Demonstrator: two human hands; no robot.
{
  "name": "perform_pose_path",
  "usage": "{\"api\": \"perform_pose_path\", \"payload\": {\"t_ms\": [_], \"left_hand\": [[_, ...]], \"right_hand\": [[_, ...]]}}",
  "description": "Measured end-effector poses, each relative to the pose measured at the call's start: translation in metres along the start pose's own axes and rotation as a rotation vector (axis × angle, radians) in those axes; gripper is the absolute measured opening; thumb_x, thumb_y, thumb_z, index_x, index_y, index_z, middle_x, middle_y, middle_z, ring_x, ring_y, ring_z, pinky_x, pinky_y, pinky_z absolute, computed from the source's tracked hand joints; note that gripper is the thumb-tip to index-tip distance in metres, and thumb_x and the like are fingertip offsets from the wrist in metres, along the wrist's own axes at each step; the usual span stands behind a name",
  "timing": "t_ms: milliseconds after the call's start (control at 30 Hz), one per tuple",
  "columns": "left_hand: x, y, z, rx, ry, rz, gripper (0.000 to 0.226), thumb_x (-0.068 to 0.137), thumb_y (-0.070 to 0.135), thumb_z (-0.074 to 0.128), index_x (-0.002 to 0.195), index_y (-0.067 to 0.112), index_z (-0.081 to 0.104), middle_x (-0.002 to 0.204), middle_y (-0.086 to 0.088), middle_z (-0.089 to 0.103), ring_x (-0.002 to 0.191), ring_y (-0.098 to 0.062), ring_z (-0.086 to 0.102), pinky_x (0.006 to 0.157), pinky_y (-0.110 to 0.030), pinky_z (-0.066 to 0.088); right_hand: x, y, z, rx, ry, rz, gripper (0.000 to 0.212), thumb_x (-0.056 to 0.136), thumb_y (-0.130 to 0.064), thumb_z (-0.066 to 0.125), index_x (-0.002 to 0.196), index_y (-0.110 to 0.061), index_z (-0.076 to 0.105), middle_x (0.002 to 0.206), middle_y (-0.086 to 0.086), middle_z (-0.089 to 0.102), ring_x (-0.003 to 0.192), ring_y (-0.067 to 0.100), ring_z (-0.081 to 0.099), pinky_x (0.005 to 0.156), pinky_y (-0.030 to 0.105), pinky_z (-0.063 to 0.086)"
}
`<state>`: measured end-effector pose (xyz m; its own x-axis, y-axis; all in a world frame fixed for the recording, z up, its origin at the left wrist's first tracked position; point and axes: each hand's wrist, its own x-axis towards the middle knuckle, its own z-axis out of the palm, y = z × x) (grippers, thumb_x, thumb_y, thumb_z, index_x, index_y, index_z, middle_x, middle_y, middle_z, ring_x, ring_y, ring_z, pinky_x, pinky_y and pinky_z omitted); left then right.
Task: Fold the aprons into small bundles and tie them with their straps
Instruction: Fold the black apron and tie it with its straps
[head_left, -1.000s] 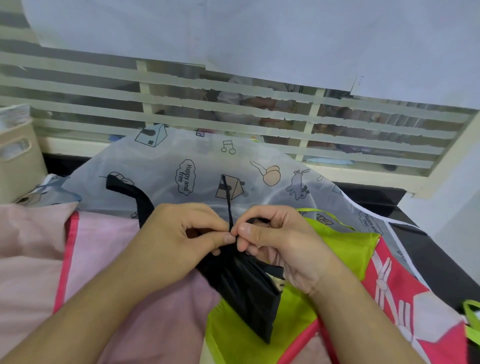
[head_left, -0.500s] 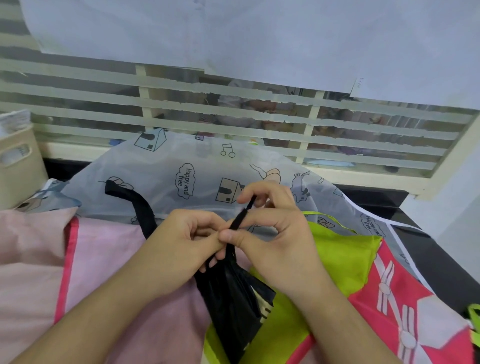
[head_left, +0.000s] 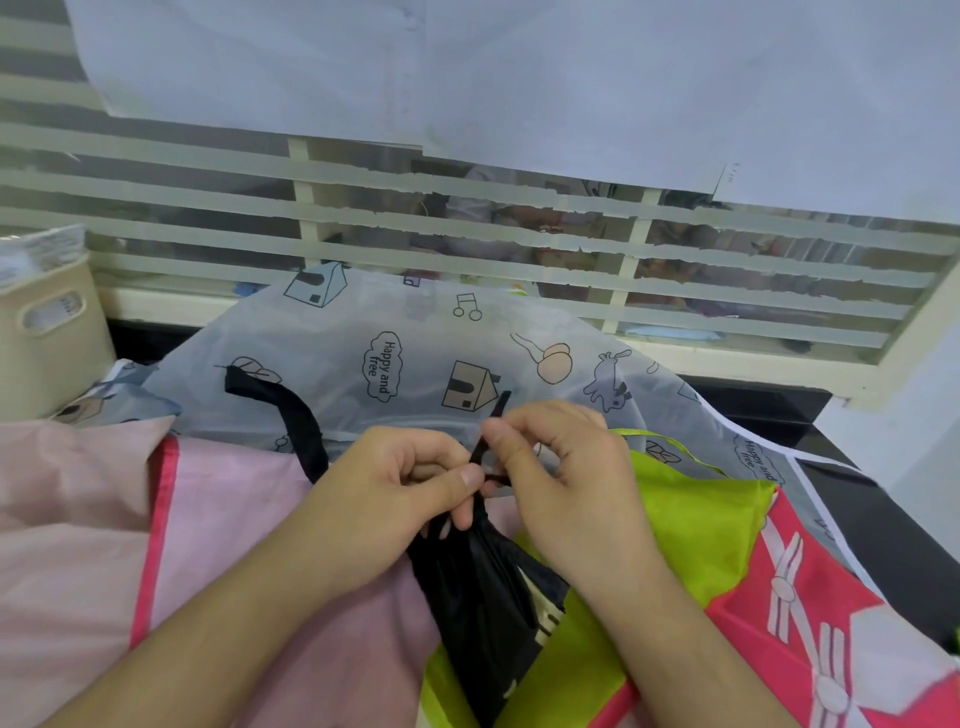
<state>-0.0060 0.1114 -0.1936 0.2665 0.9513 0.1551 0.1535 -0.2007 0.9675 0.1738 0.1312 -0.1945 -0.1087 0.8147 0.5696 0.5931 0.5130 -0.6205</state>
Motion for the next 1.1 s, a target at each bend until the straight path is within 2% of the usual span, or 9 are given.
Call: {"api": "perform_pose_path", "payload": {"t_ms": [67,167,367,533,633,733,833,933,1100], "left_hand": [[0.001,0.002,-0.002,-0.011,0.076,0.002,0.027,0.100,0.013,0.068,0.074,0.014,0.074,0.065,-0.007,0.068,0.058,-0.017,0.056,0.063,-0.025,0.046],[0.001,0.004,-0.006,0.018,0.146,0.007,0.034,0.101,0.017,0.066,0.068,0.023,0.074,0.065,-0.006,0.068,0.059,-0.019,0.056,0.065,-0.031,0.046],[0.001,0.004,-0.009,0.042,0.218,0.088,0.017,0.098,0.017,0.070,0.085,0.017,0.082,0.077,-0.005,0.077,0.073,-0.015,0.070,0.071,-0.025,0.054],[0.000,0.006,-0.007,0.055,0.203,0.162,0.024,0.094,0.014,0.076,0.079,0.031,0.082,0.086,-0.003,0.079,0.090,-0.028,0.076,0.087,-0.048,0.059],[0.000,0.005,-0.007,0.050,0.198,0.218,0.020,0.088,0.018,0.077,0.074,0.033,0.078,0.088,-0.003,0.076,0.094,-0.031,0.075,0.090,-0.059,0.056],[0.000,0.003,-0.007,0.052,0.202,0.242,0.018,0.085,0.018,0.075,0.075,0.032,0.078,0.087,-0.001,0.075,0.093,-0.032,0.075,0.088,-0.058,0.057],[0.001,0.000,-0.006,0.098,0.170,0.268,0.017,0.087,0.019,0.075,0.074,0.029,0.076,0.080,0.001,0.070,0.085,-0.029,0.072,0.078,-0.046,0.055],[0.001,-0.001,-0.006,0.091,0.171,0.260,0.020,0.089,0.014,0.078,0.075,0.028,0.077,0.081,0.005,0.071,0.081,-0.023,0.070,0.072,-0.037,0.051],[0.000,-0.001,-0.003,0.031,0.190,0.231,0.012,0.091,0.007,0.077,0.097,0.016,0.084,0.098,-0.006,0.078,0.093,-0.030,0.075,0.090,-0.054,0.058]], "right_hand": [[0.002,0.002,-0.005,0.005,-0.075,0.066,0.033,0.100,-0.037,0.058,0.074,-0.020,0.069,0.070,-0.009,0.066,0.082,0.005,0.058,0.079,0.028,0.046],[0.003,-0.002,-0.011,0.255,-0.170,0.217,0.039,0.104,-0.023,0.061,0.067,-0.010,0.066,0.058,0.004,0.062,0.054,0.011,0.052,0.057,0.029,0.042],[0.000,-0.012,-0.010,0.729,-0.415,0.495,0.014,0.092,-0.005,0.073,0.079,-0.005,0.078,0.063,0.008,0.064,0.050,0.011,0.050,0.047,0.019,0.037],[-0.002,-0.015,-0.005,0.665,-0.400,0.463,0.007,0.083,-0.004,0.083,0.078,-0.004,0.079,0.060,0.014,0.057,0.053,0.020,0.045,0.048,0.026,0.033],[-0.002,-0.018,-0.006,0.576,-0.347,0.453,0.013,0.080,-0.008,0.087,0.073,-0.007,0.076,0.056,0.007,0.060,0.047,0.015,0.046,0.046,0.021,0.037],[-0.003,-0.015,-0.005,0.505,-0.294,0.424,0.021,0.078,-0.011,0.090,0.077,-0.008,0.070,0.057,-0.005,0.066,0.048,0.006,0.055,0.050,0.017,0.043],[-0.002,-0.014,-0.002,0.462,-0.258,0.368,0.019,0.079,-0.011,0.089,0.084,-0.015,0.071,0.078,-0.004,0.075,0.062,0.001,0.065,0.062,0.017,0.050],[-0.003,-0.014,0.000,0.439,-0.263,0.292,0.015,0.085,-0.008,0.081,0.085,-0.020,0.072,0.077,-0.005,0.072,0.052,-0.001,0.053,0.053,0.013,0.040],[-0.005,-0.013,0.003,0.361,-0.232,0.262,0.014,0.088,-0.006,0.069,0.086,-0.018,0.077,0.058,-0.011,0.055,0.048,0.002,0.039,0.047,0.016,0.032]]}}
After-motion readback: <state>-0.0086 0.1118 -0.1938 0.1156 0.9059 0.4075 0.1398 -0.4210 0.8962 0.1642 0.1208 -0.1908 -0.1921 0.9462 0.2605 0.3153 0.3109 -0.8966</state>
